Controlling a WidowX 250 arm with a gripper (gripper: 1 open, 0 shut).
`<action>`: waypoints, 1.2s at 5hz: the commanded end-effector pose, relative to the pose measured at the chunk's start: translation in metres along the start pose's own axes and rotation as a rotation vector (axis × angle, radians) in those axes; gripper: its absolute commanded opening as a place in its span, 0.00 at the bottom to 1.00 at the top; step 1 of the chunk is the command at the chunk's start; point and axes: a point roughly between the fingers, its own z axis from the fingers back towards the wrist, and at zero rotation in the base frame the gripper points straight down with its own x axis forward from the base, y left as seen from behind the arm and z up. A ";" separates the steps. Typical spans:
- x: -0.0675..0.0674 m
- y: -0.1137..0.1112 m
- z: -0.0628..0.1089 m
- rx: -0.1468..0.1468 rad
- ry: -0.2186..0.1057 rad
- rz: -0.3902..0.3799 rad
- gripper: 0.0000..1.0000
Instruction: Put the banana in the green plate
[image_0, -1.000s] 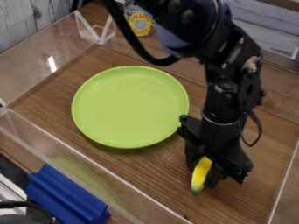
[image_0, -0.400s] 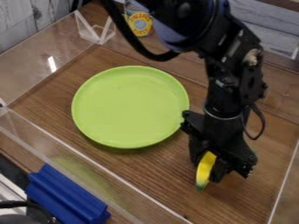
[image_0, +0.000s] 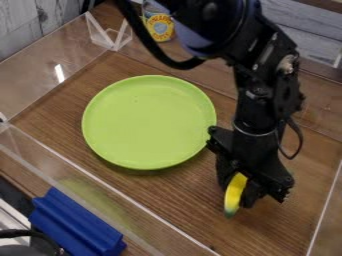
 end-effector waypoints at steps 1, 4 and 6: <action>0.010 0.002 0.023 -0.006 -0.070 0.011 0.00; 0.005 0.010 0.051 0.005 -0.054 0.056 0.00; 0.000 0.037 0.109 0.046 -0.070 0.173 0.00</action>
